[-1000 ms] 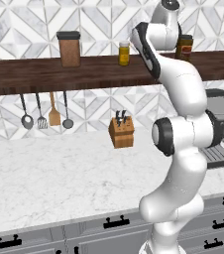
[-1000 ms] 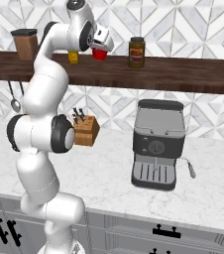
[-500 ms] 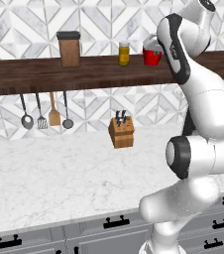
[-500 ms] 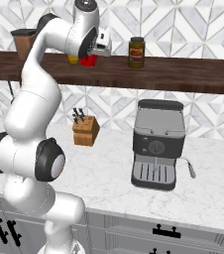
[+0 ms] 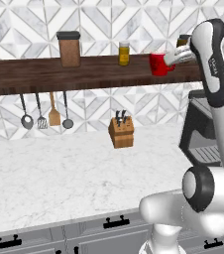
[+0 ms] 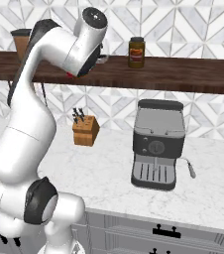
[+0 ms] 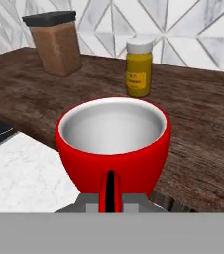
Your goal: Gather all objects into one cabinet and sort the glasses and bowls to opposite sides.
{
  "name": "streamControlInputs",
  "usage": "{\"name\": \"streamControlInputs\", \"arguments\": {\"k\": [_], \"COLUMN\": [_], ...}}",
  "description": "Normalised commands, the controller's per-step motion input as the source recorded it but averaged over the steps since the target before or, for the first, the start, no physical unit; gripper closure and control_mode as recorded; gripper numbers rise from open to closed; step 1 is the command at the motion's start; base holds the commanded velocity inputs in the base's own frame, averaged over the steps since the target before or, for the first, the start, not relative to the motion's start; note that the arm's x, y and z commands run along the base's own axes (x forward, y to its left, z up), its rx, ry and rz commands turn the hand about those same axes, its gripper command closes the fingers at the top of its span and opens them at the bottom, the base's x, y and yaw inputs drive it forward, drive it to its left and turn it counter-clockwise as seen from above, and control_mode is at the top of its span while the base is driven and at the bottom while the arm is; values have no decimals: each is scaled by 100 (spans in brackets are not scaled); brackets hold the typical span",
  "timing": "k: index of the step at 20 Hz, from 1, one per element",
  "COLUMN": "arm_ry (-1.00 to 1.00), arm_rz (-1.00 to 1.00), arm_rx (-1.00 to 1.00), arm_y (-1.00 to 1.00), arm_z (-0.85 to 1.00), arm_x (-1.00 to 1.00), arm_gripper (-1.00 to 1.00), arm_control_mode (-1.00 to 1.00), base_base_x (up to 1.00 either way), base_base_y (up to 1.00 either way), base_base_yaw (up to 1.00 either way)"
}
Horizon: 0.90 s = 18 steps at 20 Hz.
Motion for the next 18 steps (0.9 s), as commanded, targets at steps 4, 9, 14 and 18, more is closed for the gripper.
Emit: {"name": "streamControlInputs", "arguments": {"k": [4,9,14,18], "arm_ry": [-17,-19,-17,-14], "arm_rz": [30,24,-1,-20], "arm_rx": [-6,-5,-1,0], "arm_y": [0,5,40,26], "arm_z": [0,0,0,0], "arm_x": [-100,-100,-67,-72], "arm_gripper": [100,100,100,100], "arm_control_mode": [-100,-100,-100,-100], "base_base_x": [0,0,0,0], "base_base_y": [0,0,0,0], "base_base_yaw": [0,0,0,0]}}
